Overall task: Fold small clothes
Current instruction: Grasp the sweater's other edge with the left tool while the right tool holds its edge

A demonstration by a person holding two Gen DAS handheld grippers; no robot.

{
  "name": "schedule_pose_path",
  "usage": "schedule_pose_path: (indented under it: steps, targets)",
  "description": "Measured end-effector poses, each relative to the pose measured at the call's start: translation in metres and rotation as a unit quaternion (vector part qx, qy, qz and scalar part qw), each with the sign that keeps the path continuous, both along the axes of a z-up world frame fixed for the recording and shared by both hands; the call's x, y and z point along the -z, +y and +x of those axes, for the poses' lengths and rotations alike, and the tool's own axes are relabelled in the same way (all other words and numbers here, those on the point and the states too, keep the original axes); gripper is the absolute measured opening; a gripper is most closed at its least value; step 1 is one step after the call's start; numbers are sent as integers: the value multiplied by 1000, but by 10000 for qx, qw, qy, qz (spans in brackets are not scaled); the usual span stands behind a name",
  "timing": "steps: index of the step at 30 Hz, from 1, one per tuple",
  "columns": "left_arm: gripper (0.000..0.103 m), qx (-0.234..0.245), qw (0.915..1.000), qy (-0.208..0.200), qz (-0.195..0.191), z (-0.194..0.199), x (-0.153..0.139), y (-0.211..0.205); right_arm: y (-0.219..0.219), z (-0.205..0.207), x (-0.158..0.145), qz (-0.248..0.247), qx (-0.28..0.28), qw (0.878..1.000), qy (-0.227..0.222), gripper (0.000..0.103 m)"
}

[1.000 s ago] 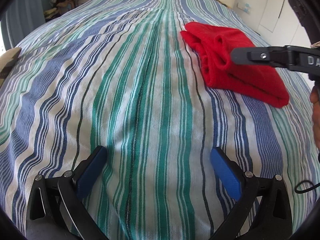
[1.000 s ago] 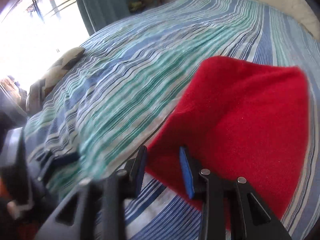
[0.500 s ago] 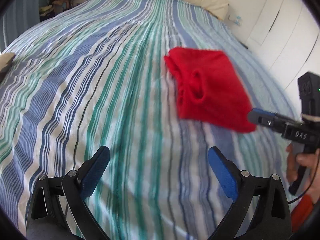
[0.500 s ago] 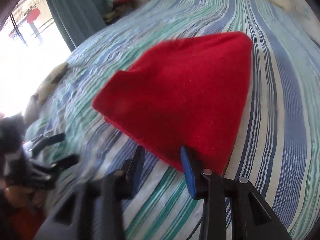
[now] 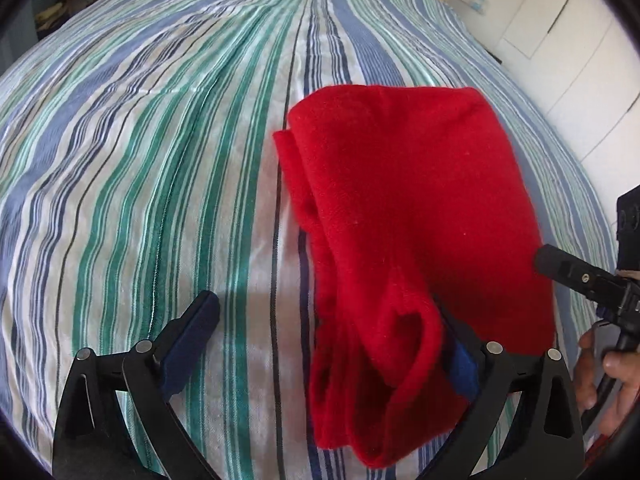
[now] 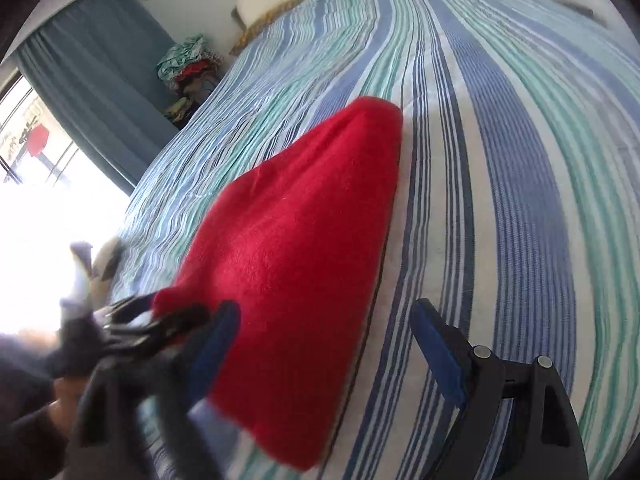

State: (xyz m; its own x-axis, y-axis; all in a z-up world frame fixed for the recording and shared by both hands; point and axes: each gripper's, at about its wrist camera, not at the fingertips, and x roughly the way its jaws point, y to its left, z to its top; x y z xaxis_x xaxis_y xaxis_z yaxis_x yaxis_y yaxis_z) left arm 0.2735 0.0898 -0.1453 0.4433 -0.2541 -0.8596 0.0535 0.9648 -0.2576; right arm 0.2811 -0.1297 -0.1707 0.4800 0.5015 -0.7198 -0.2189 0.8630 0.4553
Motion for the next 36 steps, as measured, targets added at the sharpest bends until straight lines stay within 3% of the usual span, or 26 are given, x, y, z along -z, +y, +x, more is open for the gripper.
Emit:
schedule_pose_path:
  steps: [4, 8, 9, 10, 11, 12, 13, 15, 18, 23, 25, 27, 30, 32, 34, 36]
  targets:
    - [103, 21, 9997, 157, -198, 6, 9, 4, 0, 17, 32, 566, 303, 9975, 309, 87]
    - [103, 59, 9993, 166, -335, 5, 10, 6, 7, 23, 35, 1248, 101, 9908, 522, 63]
    - [102, 109, 9991, 205, -367, 3, 11, 5, 12, 24, 37, 1148, 40, 9916, 594, 60]
    - [92, 178, 9986, 255, -432, 1, 11, 5, 17, 25, 39, 957, -47, 9933, 643, 46]
    - [56, 248, 9975, 273, -603, 0, 9, 7, 20, 26, 39, 761, -93, 9949, 662, 40]
    - [32, 351, 9927, 421, -1075, 2, 8, 8, 21, 27, 38, 680, -81, 9954, 663, 37]
    - [19, 287, 9874, 636, -1421, 4, 6, 11, 22, 27, 35, 667, -51, 9957, 634, 33]
    - [17, 249, 9895, 534, -1317, 7, -10, 9, 28, 26, 18, 502, -52, 9979, 417, 31]
    - [17, 375, 9918, 67, -1221, 6, -54, 5, 45, 22, -19, 162, -208, 9996, -46, 30]
    - [17, 444, 9850, -757, -1485, 3, -138, 13, 49, 30, -108, 207, -309, 9947, -958, 30]
    - [17, 541, 9840, -851, -1466, 1, -154, 12, 49, 29, -136, 333, -362, 9917, -1184, 30]
    - [18, 623, 9861, -682, -1384, -4, -149, 9, 48, 29, -148, 446, -380, 9912, -1187, 30]
    - [22, 603, 9911, -75, -1183, -12, -95, 0, 41, 26, -126, 405, -385, 9950, -827, 32]
    - [24, 545, 9957, 422, -613, -22, -52, -7, 36, 19, -84, 196, -300, 9988, -323, 45]
    - [26, 622, 9974, 365, 82, -48, -39, -10, 34, 9, -37, -354, -183, 9987, 306, 52]
    - [48, 642, 9966, -115, 507, -81, -53, -11, 29, -18, -20, -1041, -101, 9943, 205, 54]
